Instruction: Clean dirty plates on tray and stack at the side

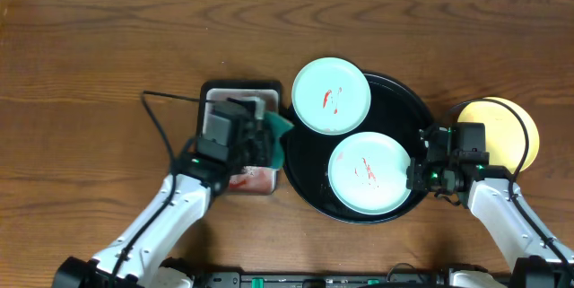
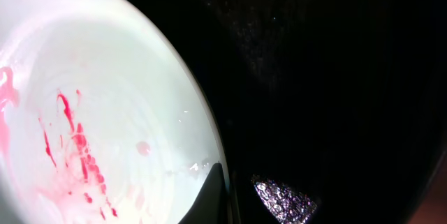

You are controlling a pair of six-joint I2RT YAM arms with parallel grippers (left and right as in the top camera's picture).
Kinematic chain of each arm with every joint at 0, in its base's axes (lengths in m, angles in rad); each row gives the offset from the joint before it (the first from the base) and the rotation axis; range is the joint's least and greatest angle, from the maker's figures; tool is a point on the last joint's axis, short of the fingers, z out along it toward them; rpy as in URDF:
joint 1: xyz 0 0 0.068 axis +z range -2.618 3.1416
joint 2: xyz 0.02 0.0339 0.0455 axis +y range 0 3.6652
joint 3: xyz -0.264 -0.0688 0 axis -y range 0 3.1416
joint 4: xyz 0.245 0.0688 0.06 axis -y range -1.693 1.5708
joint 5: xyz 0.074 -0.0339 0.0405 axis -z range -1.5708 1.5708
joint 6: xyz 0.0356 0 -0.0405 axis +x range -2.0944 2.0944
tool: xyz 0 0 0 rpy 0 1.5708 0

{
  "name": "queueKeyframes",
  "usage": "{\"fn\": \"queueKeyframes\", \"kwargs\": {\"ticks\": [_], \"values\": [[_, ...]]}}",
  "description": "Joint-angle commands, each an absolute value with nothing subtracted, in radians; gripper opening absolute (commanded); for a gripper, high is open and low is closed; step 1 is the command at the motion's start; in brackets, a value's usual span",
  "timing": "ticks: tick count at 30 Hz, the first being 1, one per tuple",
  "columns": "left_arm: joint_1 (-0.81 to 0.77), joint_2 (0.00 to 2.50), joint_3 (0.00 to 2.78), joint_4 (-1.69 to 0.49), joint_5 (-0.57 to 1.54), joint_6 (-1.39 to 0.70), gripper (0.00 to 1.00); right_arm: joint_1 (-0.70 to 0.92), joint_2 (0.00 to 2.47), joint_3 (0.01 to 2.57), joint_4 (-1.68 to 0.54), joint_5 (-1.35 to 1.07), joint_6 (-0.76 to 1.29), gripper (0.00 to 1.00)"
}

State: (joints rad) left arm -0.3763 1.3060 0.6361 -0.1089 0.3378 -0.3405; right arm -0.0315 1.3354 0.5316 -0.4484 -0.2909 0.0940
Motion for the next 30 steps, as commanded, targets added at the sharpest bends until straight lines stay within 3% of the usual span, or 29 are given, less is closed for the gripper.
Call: {"fn": "queueKeyframes", "kwargs": {"ticks": [1,4,15,30], "values": [[-0.482,1.291,0.658,-0.012,0.355,-0.387,0.07,-0.024,1.343,0.527,-0.445,-0.304,0.092,0.01],[-0.550,1.301,0.677,0.050,0.356,-0.477,0.07,-0.024,1.343,0.527,-0.445,-0.304,0.092,0.01],[-0.761,1.581,1.039,-0.189,0.356,-0.435,0.07,-0.024,1.343,0.527,-0.445,-0.304,0.092,0.01],[-0.928,1.904,1.079,-0.009,0.342,-0.436,0.07,-0.024,1.343,0.527,-0.445,-0.304,0.092,0.01]]}}
